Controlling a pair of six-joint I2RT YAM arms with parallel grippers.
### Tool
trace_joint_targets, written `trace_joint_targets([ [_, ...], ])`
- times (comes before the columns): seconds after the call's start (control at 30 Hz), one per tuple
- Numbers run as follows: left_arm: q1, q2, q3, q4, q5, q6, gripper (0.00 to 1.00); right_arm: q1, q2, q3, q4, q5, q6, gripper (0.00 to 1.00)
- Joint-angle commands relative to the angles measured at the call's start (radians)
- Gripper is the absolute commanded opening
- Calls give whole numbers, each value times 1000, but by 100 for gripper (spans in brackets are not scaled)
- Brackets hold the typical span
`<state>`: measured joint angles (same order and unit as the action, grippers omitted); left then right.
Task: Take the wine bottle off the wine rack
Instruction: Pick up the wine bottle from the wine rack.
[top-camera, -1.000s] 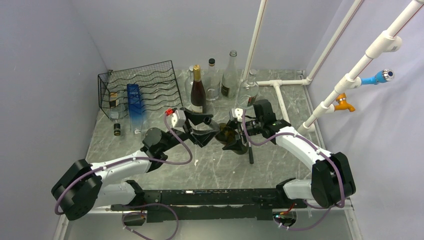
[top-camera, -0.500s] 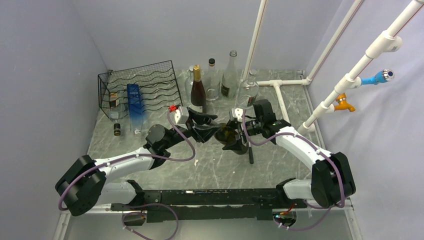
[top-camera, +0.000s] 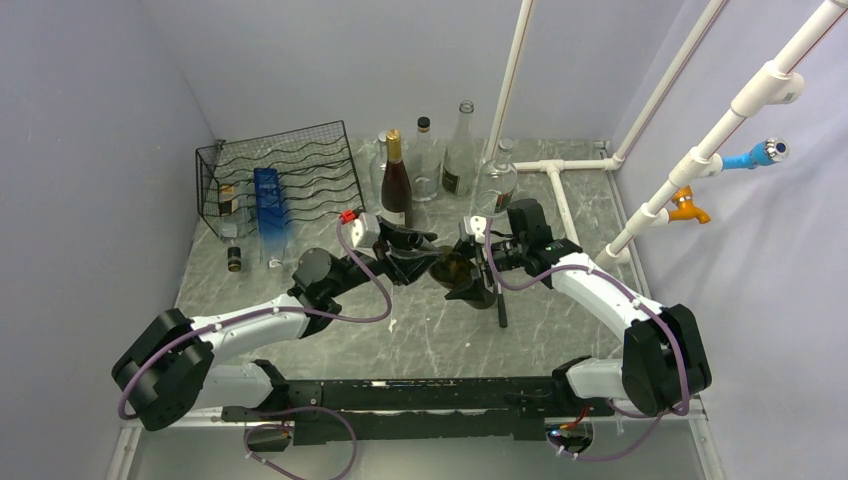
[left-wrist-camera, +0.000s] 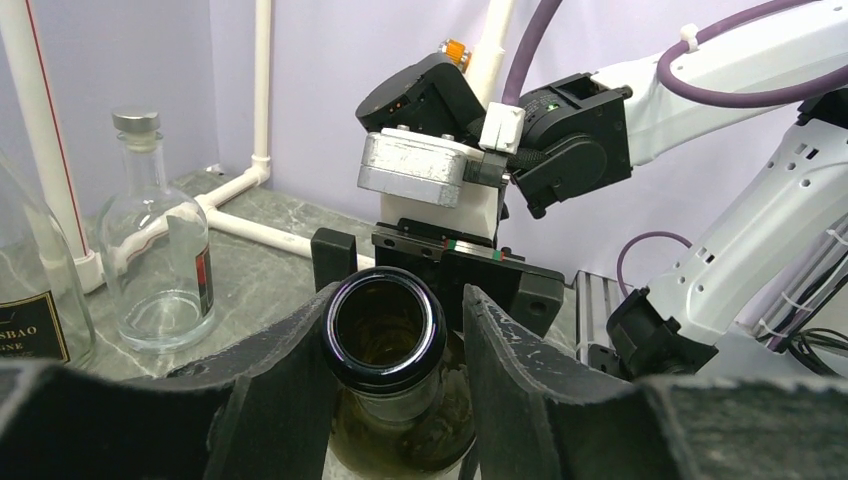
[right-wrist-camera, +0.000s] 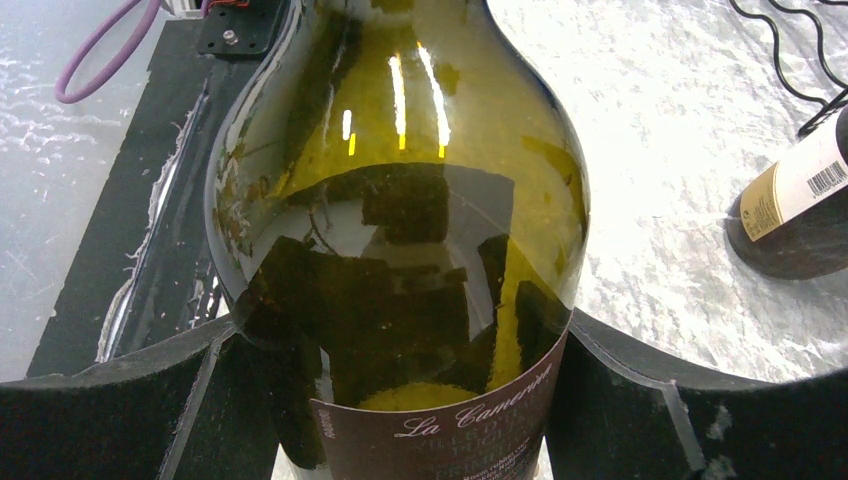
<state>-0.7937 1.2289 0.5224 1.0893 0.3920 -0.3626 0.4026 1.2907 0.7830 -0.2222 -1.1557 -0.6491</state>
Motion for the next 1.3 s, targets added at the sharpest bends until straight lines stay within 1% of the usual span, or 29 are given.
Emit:
trace_joint_targets([
  [0.0, -4, 10, 40, 32, 24, -16, 49, -5, -7, 36, 88, -88, 14, 0],
  [0.1, -4, 12, 43, 28, 25, -16, 44, -7, -5, 36, 89, -87, 17, 0],
  [0.13, -4, 12, 44, 26, 26, -16, 39, -7, -4, 36, 89, -87, 17, 0],
  [0.27, -4, 12, 53, 8, 24, -14, 4, -8, -2, 36, 89, -87, 20, 0],
  [0.3, -3, 11, 54, 6, 24, -13, 0, -8, -3, 36, 89, -86, 20, 0],
  [0.4, -4, 6, 57, 7, 22, -20, 0, -8, -1, 35, 85, -81, 17, 0],
  [0.43, -4, 3, 59, 3, 21, -23, 0, -8, 2, 35, 80, -80, 14, 3],
  [0.5, -4, -6, 67, -17, 14, -22, 0, -9, 4, 36, 74, -77, 12, 15],
  [0.63, -4, -28, 87, -63, -5, -14, 0, -8, 0, 39, 61, -60, 12, 47],
  [0.73, -4, -42, 102, -88, -11, -7, 0, -8, -3, 47, 48, -46, 15, 59],
  [1.03, -4, -93, 162, -203, -38, 25, 0, -9, -4, 70, -6, -56, -2, 87],
  [1.13, -4, -113, 178, -242, -50, 47, 0, -8, -8, 78, -29, -70, -23, 99],
  [1.27, -4, -131, 203, -288, -56, 78, 0, -10, -10, 81, -42, -76, -40, 100],
])
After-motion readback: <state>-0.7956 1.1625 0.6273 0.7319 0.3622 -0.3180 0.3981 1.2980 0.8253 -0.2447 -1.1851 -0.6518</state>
